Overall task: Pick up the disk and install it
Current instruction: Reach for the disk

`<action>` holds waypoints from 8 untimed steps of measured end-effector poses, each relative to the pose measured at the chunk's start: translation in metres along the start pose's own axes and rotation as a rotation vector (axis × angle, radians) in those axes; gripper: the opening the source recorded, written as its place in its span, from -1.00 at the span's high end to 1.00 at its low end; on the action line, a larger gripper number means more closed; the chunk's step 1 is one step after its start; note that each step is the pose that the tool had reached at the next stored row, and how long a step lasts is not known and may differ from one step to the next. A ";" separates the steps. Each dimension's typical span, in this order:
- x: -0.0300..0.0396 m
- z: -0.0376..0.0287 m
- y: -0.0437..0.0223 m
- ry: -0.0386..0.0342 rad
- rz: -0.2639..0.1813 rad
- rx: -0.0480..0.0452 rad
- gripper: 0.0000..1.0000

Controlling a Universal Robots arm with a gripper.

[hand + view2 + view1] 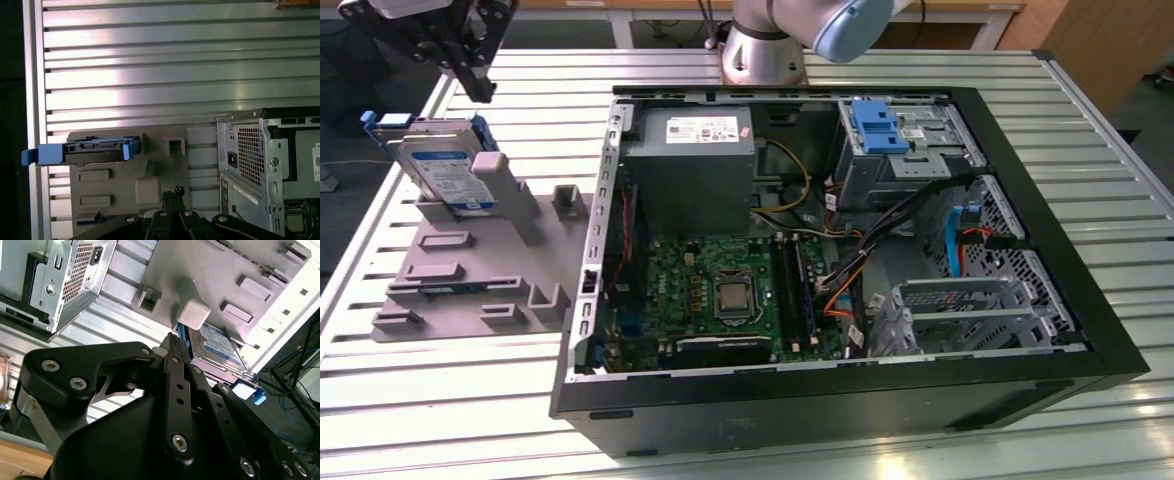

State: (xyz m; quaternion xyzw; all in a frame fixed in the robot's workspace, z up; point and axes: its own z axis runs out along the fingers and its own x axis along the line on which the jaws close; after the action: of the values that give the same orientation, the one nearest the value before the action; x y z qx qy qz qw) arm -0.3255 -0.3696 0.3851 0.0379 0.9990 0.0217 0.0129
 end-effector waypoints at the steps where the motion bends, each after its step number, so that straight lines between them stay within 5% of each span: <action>1: 0.0015 0.0000 0.0000 0.0000 0.000 0.0000 0.79; 4: 0.0079 -0.0001 0.0007 0.0001 0.000 0.0002 0.79; 8: 0.0255 0.0006 0.0036 0.0000 0.000 0.0000 0.79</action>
State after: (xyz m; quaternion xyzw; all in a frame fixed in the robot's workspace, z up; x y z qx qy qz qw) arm -0.3506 -0.3641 0.3841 0.0380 0.9990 0.0217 0.0129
